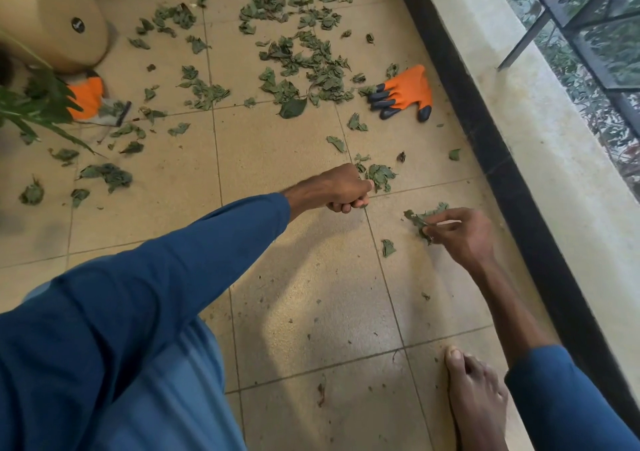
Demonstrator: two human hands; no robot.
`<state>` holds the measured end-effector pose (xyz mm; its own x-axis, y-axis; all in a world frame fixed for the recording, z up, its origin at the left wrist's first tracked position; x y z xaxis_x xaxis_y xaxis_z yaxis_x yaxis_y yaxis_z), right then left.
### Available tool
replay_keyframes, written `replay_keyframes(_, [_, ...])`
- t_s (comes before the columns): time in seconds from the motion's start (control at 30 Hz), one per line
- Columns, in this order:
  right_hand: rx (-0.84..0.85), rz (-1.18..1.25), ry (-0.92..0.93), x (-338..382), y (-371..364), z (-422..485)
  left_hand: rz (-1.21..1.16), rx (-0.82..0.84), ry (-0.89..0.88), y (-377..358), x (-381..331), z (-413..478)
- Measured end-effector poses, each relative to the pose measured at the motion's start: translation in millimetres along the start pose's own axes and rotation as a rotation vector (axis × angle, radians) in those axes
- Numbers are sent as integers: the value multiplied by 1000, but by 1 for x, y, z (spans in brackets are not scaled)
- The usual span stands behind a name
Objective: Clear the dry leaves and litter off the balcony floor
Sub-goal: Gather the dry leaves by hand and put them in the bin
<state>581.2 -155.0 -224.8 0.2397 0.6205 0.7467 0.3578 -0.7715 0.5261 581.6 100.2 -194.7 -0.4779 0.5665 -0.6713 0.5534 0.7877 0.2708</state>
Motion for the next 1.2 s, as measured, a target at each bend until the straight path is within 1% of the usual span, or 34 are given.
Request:
replay_keyframes(0.1, [65,-161,11,-5,-13,9,1,6,3,-1,0,1])
replay_keyframes(0.2, [67,-321,-34,-27,-25,8,10,15,-1,-2,-1,2])
replay_keyframes(0.27, [5,-385,-39,-38,-29,-3,13,19,-1,-3,-2,4])
replay_keyframes(0.37, [-119,-468,39,-32,-32,-28,23,20,1,-4,-2,5])
replay_keyframes(0.43, [-147,-489,60,-27,-35,-36,30,17,-1,-4,-1,6])
replay_keyframes(0.5, [-136,-523,62,-27,-40,-36,32,16,-5,-5,-2,6])
replay_keyframes(0.63, [-112,-448,106,-27,-37,-29,36,18,-13,-6,-6,5])
replay_keyframes(0.77, [-182,-311,110,-28,-15,-13,34,12,-14,-4,-4,6])
replay_keyframes(0.83, [-159,-290,129,-24,-9,-4,28,15,-12,-3,-2,6])
replay_keyframes(0.93, [-101,-334,174,-12,-3,8,30,21,-10,-4,-1,7])
replay_keyframes(1.07, [-30,-520,295,0,-7,24,32,21,-11,-4,-2,7])
replay_keyframes(1.13, [38,-597,305,-6,-16,29,31,18,-9,-4,-1,7])
replay_keyframes(1.2, [60,-645,310,-13,-25,27,22,19,-8,-3,0,7])
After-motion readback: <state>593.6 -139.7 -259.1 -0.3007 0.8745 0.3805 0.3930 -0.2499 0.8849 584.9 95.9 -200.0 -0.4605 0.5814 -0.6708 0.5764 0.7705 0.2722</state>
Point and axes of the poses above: each hand's wrist, its own z-axis towards the middle knuckle, its own y-axis out of the back of the hand, x = y × z, the point moved 6 cm from there along z, towards the middle knuckle, and after that the axes turned 8 degrees about x, right-handed, at the moved point
